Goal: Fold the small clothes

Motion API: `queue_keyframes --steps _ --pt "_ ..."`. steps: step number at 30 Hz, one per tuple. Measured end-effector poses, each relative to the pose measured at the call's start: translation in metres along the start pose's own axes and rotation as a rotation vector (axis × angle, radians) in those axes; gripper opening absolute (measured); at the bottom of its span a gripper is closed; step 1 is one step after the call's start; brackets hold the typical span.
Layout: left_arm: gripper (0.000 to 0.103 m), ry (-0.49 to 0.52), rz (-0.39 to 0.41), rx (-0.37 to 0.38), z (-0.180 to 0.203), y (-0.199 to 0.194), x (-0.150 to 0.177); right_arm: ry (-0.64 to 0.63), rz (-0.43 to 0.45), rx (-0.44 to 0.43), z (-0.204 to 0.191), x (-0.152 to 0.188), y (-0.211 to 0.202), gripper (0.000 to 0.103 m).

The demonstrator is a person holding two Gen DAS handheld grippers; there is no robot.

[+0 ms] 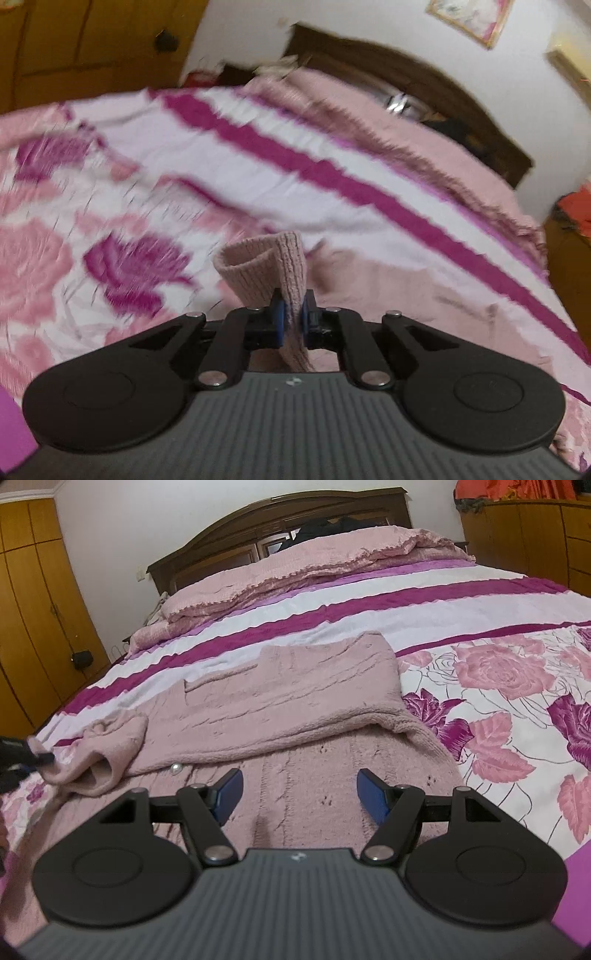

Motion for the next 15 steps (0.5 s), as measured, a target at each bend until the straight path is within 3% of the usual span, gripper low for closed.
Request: queue_keyframes --steps 8,15 --pt "0.009 0.129 0.092 0.212 0.096 -0.032 -0.021 -0.001 0.016 -0.004 0.000 -0.002 -0.005 0.070" --pt "0.009 0.267 0.030 0.347 0.188 -0.011 0.011 0.012 0.030 0.012 0.007 -0.005 -0.010 0.070"
Point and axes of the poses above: each gripper's, at about its wrist camera, not at the fingertips, and y roughly the way its jaws point, z to its right, x to its underside, the point moved 5 cm from there along y, roughly the way its jaws point, and after that the axes turned 3 degrees about -z, right-handed, at the moved point
